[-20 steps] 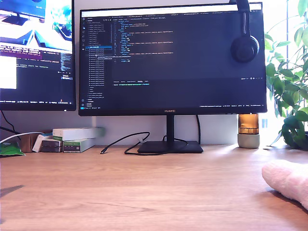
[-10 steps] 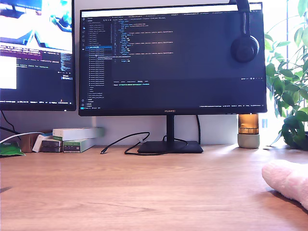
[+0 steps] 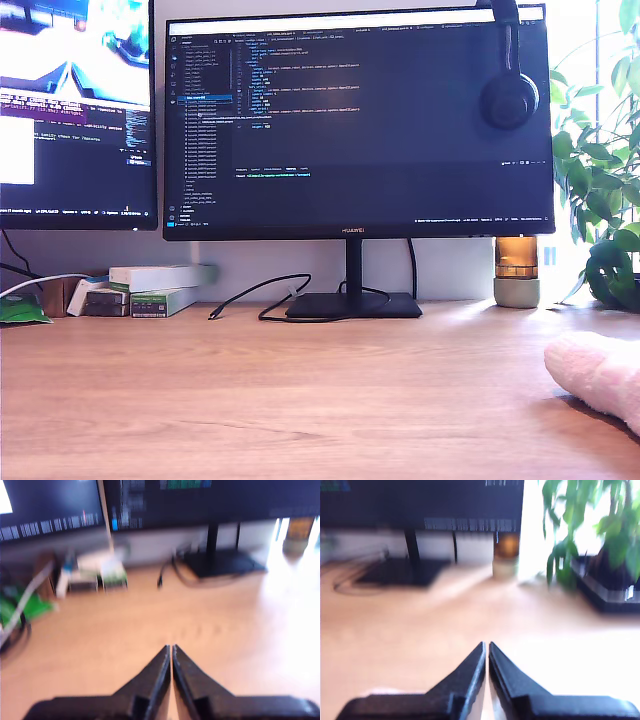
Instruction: Fold the tea towel to a neat square and place it to the right
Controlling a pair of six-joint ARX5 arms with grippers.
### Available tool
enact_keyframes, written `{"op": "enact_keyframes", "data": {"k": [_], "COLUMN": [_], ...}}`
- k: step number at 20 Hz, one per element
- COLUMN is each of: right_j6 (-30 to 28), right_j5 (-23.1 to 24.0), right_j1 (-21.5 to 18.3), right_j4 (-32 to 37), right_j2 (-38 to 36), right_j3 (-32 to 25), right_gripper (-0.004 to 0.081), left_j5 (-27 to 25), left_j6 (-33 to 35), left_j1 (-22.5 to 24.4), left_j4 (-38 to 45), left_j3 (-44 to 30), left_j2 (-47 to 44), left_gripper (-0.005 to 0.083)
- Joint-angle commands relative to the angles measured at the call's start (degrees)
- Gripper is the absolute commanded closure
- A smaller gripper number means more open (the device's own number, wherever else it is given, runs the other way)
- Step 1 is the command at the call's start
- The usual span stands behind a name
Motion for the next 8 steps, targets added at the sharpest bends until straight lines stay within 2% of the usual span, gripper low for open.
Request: {"op": "enact_keyframes", "data": {"k": [1, 5, 8], "right_j6": [0.2, 0.2, 0.2], "right_j5": [0.0, 0.0, 0.0], "right_j1": [0.3, 0.3, 0.3], "right_j4": [0.8, 0.7, 0.7], "right_j2": [-0.4, -0.4, -0.4], "right_j3": [-0.3, -0.3, -0.3], "right_gripper": [0.0783, 0.0783, 0.0783], "left_j5": [-0.1, -0.1, -0.1], "left_j6": [-0.2, -0.2, -0.2], "left_j1": [0.0, 0.0, 0.0], "left_j4": [-2.0, -7.2, -7.3], "left_j3": [-0.1, 0.0, 0.0], "left_j2": [0.2, 0.2, 0.2], "left_gripper": [0.0793, 0.0793, 0.0793]}}
